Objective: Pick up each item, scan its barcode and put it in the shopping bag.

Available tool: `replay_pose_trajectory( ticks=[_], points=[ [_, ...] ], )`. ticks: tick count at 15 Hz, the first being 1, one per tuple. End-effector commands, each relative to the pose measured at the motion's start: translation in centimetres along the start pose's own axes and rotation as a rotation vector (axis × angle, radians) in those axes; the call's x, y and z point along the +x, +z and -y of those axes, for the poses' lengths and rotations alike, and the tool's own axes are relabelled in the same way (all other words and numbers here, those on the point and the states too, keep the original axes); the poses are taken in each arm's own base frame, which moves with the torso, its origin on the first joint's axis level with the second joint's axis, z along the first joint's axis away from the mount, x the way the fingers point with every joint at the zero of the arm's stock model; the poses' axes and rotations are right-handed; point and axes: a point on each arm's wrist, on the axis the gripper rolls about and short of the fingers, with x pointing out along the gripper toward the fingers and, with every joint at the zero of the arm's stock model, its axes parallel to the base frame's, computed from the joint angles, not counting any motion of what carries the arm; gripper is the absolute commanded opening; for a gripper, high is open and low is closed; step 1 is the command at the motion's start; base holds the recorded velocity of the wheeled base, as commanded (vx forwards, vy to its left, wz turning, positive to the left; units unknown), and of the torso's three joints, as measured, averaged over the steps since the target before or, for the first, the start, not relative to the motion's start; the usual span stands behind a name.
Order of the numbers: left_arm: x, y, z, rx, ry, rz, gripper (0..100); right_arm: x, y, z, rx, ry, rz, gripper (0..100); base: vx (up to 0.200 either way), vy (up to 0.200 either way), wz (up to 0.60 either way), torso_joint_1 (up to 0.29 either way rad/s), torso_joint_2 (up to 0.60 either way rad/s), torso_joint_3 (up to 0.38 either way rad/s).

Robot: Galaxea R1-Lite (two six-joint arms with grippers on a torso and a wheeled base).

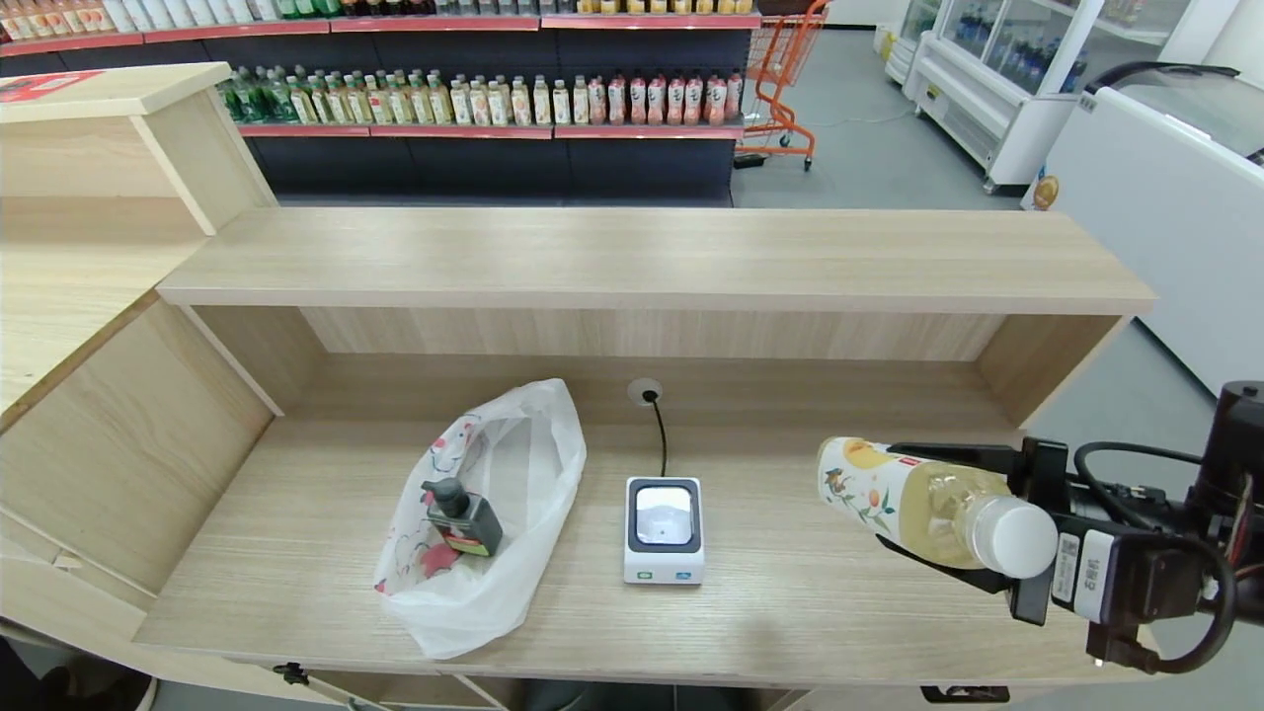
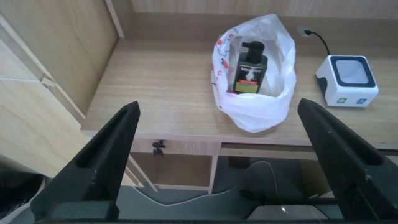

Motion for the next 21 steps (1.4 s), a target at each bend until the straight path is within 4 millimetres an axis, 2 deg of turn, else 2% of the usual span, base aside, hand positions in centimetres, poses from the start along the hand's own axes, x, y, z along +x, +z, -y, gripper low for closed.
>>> replay_pose_trajectory(
  ticks=[1,4,9,15,21],
  points=[
    [0.0,0.0,0.0,0.001,0.0,-0.001,100,0.3,-1.3,-0.7,0.038,0.031,-0.014,0,0.0,0.2,0.0,0.002,0.0,0.002],
    [0.0,0.0,0.0,0.002,0.0,-0.001,100,0.5,-3.0,-1.2,0.075,0.051,-0.04,0,0.0,0.2,0.0,0.001,0.0,0.004],
    [0.0,0.0,0.0,0.005,0.0,0.001,100,2.0,-6.1,-2.9,0.043,0.083,-0.028,0,0.0,0.0,0.0,0.0,0.0,0.0],
    [0.0,0.0,0.0,0.005,0.0,0.001,100,4.7,-8.9,-3.0,0.063,0.111,0.015,0,0.0,0.0,0.0,0.0,0.0,0.0],
    [0.0,0.0,0.0,0.004,0.0,0.001,100,6.9,-10.6,-3.5,0.072,0.136,0.056,0,0.0,0.0,0.0,0.0,0.0,0.0]
  ],
)
